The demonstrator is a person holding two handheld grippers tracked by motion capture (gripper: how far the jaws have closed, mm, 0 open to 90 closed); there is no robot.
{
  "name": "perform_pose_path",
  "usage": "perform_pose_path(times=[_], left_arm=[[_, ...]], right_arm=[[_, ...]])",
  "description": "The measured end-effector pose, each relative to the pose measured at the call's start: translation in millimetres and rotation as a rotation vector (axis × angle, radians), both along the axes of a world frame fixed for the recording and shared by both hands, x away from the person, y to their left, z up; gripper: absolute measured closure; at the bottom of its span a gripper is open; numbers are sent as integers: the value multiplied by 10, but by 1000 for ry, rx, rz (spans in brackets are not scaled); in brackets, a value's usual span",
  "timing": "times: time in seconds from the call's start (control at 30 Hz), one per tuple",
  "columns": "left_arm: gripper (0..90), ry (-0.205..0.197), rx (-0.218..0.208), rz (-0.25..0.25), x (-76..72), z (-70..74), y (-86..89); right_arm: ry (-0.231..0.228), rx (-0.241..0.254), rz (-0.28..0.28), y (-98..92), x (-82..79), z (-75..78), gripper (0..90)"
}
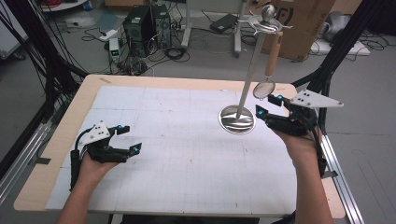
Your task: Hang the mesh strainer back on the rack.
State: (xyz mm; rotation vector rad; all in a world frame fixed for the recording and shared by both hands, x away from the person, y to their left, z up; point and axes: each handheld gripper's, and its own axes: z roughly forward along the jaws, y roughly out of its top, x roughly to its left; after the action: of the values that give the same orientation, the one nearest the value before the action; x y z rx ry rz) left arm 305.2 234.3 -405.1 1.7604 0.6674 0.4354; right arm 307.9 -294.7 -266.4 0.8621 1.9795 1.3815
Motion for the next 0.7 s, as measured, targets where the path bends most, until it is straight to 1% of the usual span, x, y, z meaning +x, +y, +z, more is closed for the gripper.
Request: perform_pose_path(times=[0.13, 0.17, 0.23, 0.33, 0.53, 0.7], left_arm=[[166, -3, -1, -2, -1, 1, -2], [165, -1, -3, 0, -2, 0, -2], [166, -1, -2, -2, -1, -1, -2], [165, -1, -2, -6, -4, 0, -4], [166, -1, -1, -5, -7, 0, 2], [166, 5, 4, -8, -4, -7, -8]], right_arm=[[9, 15, 14, 24, -21, -113, 403], [3, 14, 18, 29, -23, -135, 398], [8, 23, 26, 53, -38, -179, 388], [1, 23, 34, 92, -71, -263, 382], [19, 13, 44, 147, -136, -495, 373], [30, 28, 54, 158, -164, -637, 365]])
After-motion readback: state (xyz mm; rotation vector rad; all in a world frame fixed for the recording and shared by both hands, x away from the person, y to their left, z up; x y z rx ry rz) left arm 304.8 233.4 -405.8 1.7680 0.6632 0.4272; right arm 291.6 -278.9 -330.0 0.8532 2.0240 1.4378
